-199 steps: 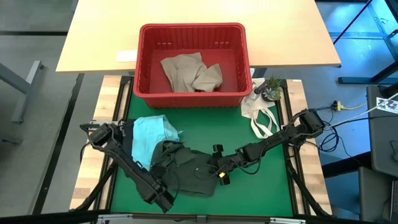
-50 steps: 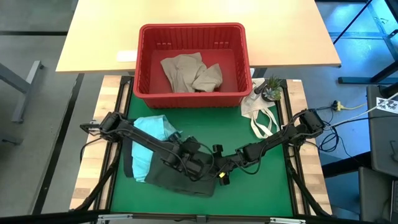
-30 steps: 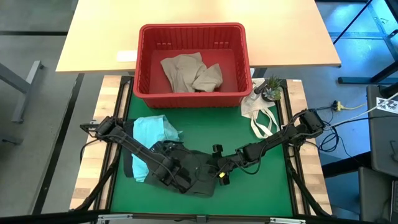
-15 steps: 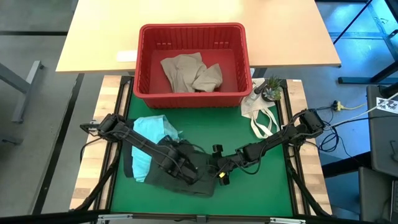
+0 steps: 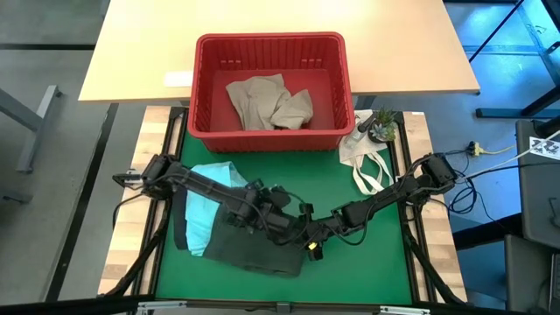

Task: Fold Laundry from Bin
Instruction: Fold the green polo shirt from the red laundry bin

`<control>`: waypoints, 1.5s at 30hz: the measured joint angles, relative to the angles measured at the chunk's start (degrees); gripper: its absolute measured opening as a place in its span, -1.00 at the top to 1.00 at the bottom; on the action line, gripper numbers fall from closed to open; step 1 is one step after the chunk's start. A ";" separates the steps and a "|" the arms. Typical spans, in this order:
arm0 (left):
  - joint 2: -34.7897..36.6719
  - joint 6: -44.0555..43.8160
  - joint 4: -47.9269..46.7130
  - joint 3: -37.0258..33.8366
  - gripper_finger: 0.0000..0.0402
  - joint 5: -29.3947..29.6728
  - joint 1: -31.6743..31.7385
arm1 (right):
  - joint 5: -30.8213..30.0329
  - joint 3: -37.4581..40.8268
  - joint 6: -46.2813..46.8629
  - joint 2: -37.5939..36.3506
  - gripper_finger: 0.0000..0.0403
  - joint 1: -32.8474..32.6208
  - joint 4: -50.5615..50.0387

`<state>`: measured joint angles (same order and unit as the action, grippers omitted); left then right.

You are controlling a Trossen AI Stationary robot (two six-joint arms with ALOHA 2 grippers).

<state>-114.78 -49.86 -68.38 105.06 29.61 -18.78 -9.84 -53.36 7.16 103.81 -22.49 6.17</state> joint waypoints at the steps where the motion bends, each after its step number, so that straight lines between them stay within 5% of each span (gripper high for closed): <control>1: 0.00 1.11 0.83 0.00 0.05 0.01 0.58 | -0.01 0.00 0.00 0.00 -0.04 0.01 0.00; 9: 0.00 3.88 2.47 -0.02 0.05 -4.59 4.66 | -0.01 0.00 0.07 0.00 -0.04 0.01 0.00; 18: -1.12 0.47 3.30 -2.46 0.05 -20.41 10.83 | -0.01 -0.02 -0.02 0.00 -0.04 0.01 0.00; 30: -1.27 -0.78 2.49 -7.57 0.05 -33.54 15.67 | -0.01 -0.04 -0.02 0.00 -0.04 0.01 0.09; 45: -1.31 -2.70 1.80 -11.15 0.18 -37.95 15.30 | 0.01 -0.04 -0.02 0.00 -0.04 0.01 0.14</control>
<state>-116.09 -52.56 -66.57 93.91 -8.35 -3.49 -9.82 -53.41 7.14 103.81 -22.48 6.32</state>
